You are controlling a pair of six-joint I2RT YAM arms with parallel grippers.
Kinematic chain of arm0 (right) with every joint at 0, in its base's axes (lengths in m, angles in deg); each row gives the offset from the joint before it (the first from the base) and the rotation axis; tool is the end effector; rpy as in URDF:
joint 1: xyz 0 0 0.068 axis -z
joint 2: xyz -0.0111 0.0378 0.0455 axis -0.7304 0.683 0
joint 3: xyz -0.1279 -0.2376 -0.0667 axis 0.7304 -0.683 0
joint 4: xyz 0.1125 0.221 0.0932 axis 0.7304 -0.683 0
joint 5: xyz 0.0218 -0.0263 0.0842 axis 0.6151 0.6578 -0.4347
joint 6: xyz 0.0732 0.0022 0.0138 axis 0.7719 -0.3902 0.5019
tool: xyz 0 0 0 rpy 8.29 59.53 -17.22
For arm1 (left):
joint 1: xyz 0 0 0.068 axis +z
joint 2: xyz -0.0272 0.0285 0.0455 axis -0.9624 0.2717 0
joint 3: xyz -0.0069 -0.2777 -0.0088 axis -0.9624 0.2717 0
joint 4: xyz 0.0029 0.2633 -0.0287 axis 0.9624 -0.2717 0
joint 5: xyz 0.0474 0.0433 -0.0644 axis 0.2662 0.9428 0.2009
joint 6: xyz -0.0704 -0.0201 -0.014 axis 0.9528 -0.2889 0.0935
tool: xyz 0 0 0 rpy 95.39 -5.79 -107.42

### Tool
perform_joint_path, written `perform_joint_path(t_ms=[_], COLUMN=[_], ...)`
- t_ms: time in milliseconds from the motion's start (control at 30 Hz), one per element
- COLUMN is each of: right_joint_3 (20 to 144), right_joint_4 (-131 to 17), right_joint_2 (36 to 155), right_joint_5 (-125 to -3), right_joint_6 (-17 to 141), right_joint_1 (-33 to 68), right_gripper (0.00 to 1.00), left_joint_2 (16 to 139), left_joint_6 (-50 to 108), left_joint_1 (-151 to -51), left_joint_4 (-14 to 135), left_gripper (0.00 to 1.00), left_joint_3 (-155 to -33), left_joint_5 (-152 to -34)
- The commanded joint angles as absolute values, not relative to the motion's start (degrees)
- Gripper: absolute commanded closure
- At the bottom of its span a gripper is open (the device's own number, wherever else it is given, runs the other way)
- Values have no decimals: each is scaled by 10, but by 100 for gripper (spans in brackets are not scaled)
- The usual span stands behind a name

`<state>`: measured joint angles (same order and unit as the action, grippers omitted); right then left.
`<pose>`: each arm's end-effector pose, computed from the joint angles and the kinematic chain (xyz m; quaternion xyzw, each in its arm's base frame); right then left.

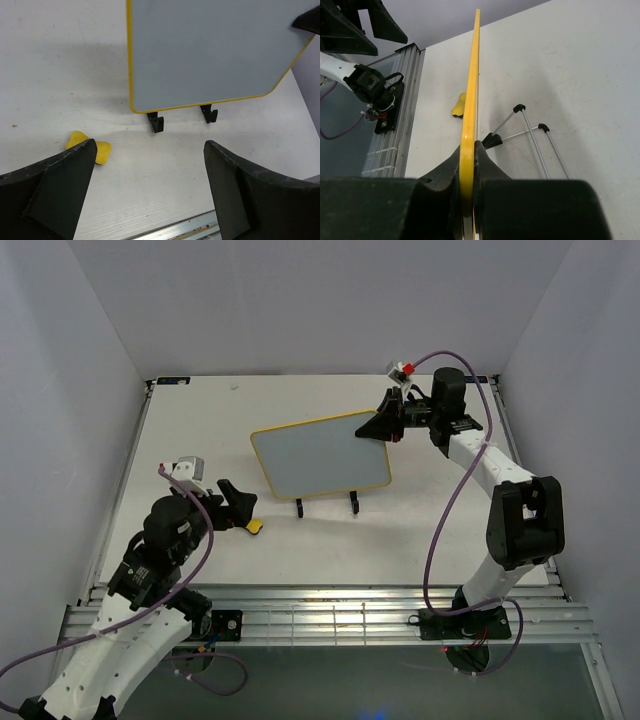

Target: Erase the whiteboard

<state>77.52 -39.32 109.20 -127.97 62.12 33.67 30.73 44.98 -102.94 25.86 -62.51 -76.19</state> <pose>0.3634 0.1466 0.3250 -0.4214 0.5838 0.5268 0.4517 0.1294 -0.0605 0.3047 -0.0328 0.8212 -0.2142 0.5279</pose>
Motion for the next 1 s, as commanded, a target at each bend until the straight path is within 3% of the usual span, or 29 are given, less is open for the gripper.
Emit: perform_joint_path(t_ms=[0,733,867,967], right_joint_3=[828,818,810,807], right_joint_4=[-449,-451,-452,-452], right_joint_2=[1107,1198,1213,1219], right_joint_5=[-1319,-1371,-1373,-1381], right_joint_6=[553,492,482,475], right_joint_1=[338,370,380,391], right_gripper=[92,92,89,81], left_joint_2=[301,291,289,288], left_joint_6=[425,420,418,417], left_joint_1=[-1030,-1030,-1030,-1030], left_joint_4=[269,280,283,283], left_gripper=[2,2,2,2], left_joint_3=[-614,-607,-605,-605], left_joint_5=[-792,-807,-813,-815])
